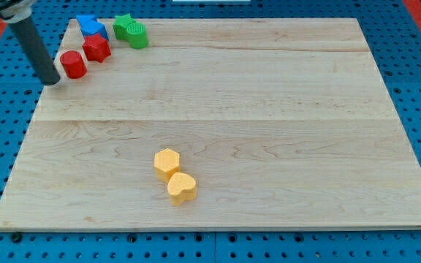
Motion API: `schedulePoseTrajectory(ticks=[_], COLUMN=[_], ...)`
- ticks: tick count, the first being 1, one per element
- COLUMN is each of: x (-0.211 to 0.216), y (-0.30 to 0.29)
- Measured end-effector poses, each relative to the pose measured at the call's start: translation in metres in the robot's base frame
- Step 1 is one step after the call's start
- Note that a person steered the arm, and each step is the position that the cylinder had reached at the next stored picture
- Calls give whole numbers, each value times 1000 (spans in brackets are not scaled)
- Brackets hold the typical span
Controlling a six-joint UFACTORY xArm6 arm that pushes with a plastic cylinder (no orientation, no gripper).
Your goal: Slide yellow hexagon closer red star
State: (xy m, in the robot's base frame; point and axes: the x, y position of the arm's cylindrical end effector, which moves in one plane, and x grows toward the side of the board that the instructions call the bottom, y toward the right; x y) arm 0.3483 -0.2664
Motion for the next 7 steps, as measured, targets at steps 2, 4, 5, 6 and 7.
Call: schedulePoseTrajectory(ticks=[2,4,5,6,7], x=[21,182,268,270,270], y=[33,15,85,114,186])
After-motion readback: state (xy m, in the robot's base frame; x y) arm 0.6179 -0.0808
